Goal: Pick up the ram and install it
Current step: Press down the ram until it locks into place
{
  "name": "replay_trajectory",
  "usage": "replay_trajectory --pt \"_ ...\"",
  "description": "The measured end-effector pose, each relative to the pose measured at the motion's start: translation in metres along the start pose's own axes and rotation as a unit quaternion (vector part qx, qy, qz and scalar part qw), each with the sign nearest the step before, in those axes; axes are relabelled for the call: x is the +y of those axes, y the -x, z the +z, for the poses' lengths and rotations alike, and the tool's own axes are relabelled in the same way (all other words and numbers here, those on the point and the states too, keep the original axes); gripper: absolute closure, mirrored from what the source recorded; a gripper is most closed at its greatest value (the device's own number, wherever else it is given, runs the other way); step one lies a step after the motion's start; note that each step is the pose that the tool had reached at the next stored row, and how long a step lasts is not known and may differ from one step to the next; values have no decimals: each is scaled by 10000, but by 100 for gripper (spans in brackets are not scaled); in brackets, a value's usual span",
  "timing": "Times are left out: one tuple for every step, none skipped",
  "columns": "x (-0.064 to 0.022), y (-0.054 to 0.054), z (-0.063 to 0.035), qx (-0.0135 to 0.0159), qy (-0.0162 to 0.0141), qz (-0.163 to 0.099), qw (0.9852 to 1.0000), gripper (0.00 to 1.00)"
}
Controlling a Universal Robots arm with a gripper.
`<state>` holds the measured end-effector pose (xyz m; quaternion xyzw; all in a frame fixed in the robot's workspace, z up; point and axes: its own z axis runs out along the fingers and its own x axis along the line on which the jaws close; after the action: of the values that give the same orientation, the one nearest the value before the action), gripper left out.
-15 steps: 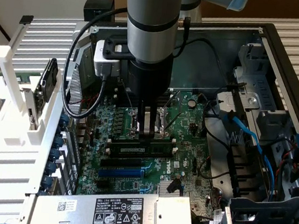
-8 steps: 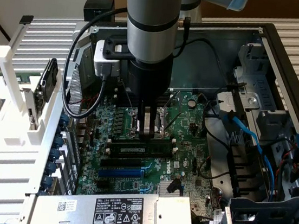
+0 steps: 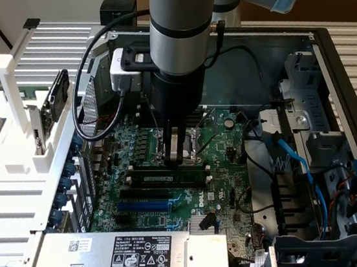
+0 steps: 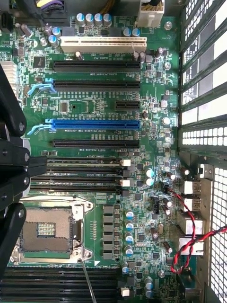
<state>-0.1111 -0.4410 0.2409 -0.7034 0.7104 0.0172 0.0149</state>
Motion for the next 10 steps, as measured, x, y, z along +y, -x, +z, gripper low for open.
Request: replay_trajectory --pt "0 1 1 1 0 0 10000 89" --pt "0 1 1 1 1 1 10000 89" --pt "1 1 0 1 1 1 10000 89" --pt "1 4 2 3 -1 0 10000 89" --pt "1 10 4 7 -6 1 10000 89" --pt "1 16 7 12 -9 0 10000 89" --pt "1 20 11 14 -12 0 10000 89" --pt "0 23 16 19 -14 0 10000 89" --pt "0 23 19 21 -14 -1 10000 89" --pt "0 23 23 24 -15 -1 10000 89"
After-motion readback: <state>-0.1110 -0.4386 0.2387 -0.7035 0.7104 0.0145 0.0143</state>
